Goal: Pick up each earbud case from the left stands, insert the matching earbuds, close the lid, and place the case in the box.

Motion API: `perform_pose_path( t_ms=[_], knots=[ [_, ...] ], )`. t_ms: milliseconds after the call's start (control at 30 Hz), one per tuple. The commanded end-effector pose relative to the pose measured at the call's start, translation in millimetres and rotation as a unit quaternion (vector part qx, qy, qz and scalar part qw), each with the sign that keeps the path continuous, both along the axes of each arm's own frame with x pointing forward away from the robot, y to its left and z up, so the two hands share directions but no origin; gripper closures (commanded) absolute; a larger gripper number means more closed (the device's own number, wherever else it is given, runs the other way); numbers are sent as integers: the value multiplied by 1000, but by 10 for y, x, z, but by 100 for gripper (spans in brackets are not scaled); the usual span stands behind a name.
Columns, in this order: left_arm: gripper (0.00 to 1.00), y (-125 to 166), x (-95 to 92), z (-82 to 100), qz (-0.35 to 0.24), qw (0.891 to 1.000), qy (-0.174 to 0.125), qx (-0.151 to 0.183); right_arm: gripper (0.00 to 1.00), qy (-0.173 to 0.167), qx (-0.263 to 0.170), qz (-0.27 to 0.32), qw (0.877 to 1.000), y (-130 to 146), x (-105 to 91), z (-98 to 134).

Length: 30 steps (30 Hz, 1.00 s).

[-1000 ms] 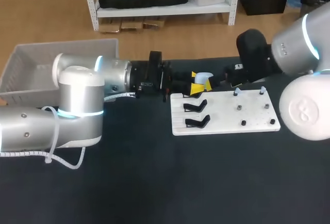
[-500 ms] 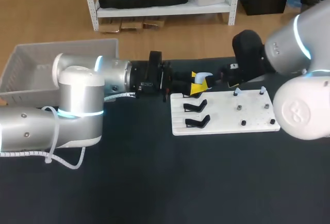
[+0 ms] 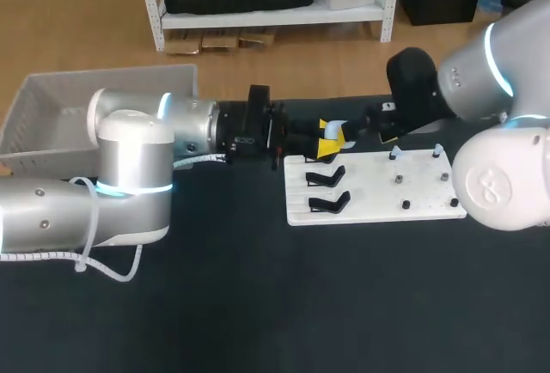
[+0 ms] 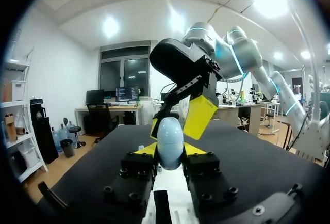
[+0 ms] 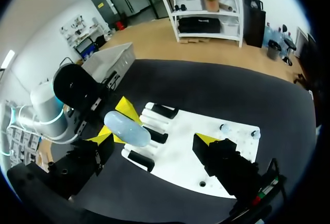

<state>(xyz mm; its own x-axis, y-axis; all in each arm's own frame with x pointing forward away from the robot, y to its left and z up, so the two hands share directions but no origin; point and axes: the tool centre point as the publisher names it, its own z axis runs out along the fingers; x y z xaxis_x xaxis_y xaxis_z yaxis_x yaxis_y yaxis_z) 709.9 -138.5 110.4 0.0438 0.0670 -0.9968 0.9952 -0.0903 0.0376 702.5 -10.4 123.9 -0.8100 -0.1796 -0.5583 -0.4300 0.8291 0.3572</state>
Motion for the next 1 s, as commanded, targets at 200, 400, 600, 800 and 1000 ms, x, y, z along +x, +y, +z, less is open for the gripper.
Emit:
perform_pose_path(
  t_ms=[200, 400, 600, 800, 1000],
  knots=[
    [100, -10, -5, -15, 2, 1000, -2, -2, 0, -14, -5, -18, 1000, -19, 74, 109],
    [100, -10, -5, -15, 2, 1000, -2, -2, 0, -37, -2, -26, 999, -151, 118, 310],
    [100, -10, -5, -15, 2, 1000, -2, -2, 0, -57, -64, -25, 996, -464, 203, 450],
    [100, -10, -5, -15, 2, 1000, -2, -2, 0, -4, -148, -35, 988, -797, 316, 333],
    [100, -10, -5, -15, 2, 1000, -2, -2, 0, 47, -229, -34, 972, -1030, 376, 32]
  ],
)
